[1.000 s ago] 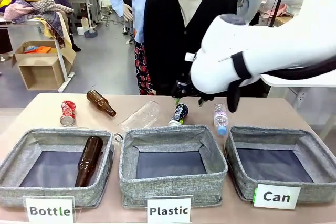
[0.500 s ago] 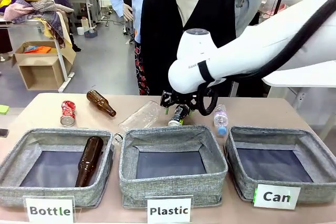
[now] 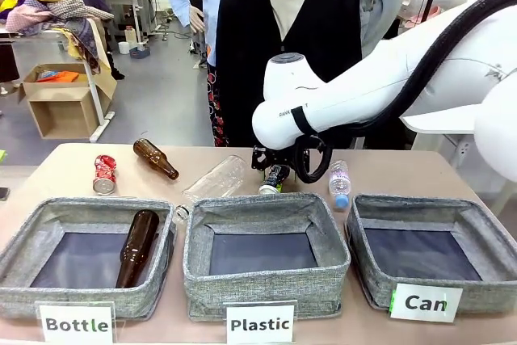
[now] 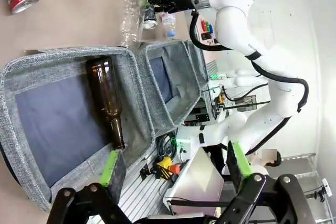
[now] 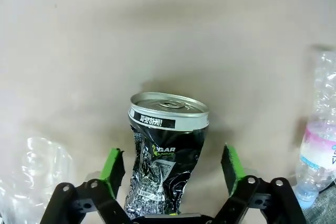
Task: Sort the can waste into the basket.
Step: Pick up the can waste from the table and place it in the right Fabric basket.
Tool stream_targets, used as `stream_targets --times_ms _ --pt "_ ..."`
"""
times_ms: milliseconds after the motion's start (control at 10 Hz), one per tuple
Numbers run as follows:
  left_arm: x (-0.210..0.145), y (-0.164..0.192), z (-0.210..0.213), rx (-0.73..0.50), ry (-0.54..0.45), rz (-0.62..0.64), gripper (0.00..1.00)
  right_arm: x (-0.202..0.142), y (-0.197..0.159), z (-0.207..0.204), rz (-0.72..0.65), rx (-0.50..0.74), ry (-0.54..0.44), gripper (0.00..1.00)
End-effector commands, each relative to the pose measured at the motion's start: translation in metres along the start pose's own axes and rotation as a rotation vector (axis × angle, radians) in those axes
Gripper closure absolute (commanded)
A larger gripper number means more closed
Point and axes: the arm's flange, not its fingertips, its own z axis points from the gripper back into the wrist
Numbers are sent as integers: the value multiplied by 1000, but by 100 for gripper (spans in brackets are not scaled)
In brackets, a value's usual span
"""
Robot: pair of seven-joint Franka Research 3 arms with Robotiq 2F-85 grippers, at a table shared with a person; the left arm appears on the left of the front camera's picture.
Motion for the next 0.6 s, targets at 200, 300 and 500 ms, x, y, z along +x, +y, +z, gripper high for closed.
stream_targets --times_ms 200,300,500 --pt "2 -2 0 -20 -10 5 0 1 3 1 -19 -24 23 100" --pt "2 -2 0 -20 -10 5 0 2 3 1 -21 -27 28 100" --pt "2 -2 0 -20 -10 5 0 1 -2 8 -22 -12 26 97"
